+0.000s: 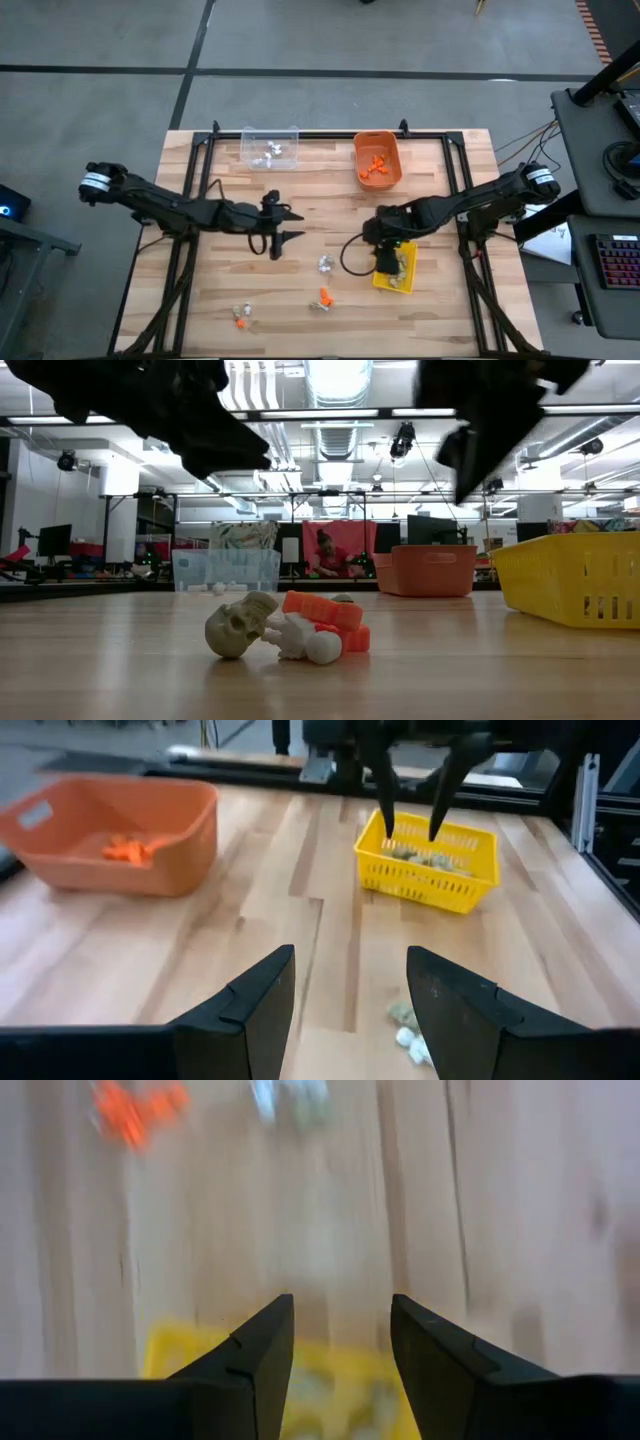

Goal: Sort Halloween decoration
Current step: Put the white skeleton toy into the transparent bin

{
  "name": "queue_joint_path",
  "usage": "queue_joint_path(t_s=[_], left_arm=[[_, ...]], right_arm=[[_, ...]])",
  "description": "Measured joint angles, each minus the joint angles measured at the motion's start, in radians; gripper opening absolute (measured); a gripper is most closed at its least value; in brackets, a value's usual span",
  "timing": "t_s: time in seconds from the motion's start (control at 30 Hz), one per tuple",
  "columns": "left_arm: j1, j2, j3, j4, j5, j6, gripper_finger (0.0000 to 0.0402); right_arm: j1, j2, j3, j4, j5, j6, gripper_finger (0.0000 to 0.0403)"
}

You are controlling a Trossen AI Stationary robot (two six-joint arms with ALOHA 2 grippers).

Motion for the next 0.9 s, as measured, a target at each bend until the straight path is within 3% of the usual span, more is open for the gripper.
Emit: queue_joint_path(t_s=[0.17, 0.33, 0.47, 0.6, 0.9], left_arm=[[-0.009, 0.029, 0.000, 0.013, -0.024, -0.077, 0.0176], [-0.009, -0.025, 0.000, -0.023, -0.199, -0.131, 0.0176], [-0.010, -0.104, 0.000, -0.063, -0.262, -0.139, 0.0176], [-0.010, -0.194, 0.000, -0.078, -0.270, -0.139, 0.0176], [-0.010, -0.322, 0.000, -0.073, -0.290, -0.101, 0.0176]], right_arm=[[-0.007, 0.022, 0.000, 0.217, 0.032, -0.133, 0.0156], [-0.026, 0.071, -0.001, 0.376, 0.034, -0.227, 0.0155], [-0.039, 0.143, 0.002, 0.460, 0.033, -0.284, 0.0157], [-0.050, 0.237, 0.058, 0.460, 0.027, -0.343, 0.0157], [-0.079, 0.421, 0.195, 0.449, -0.108, -0.438, 0.0157]])
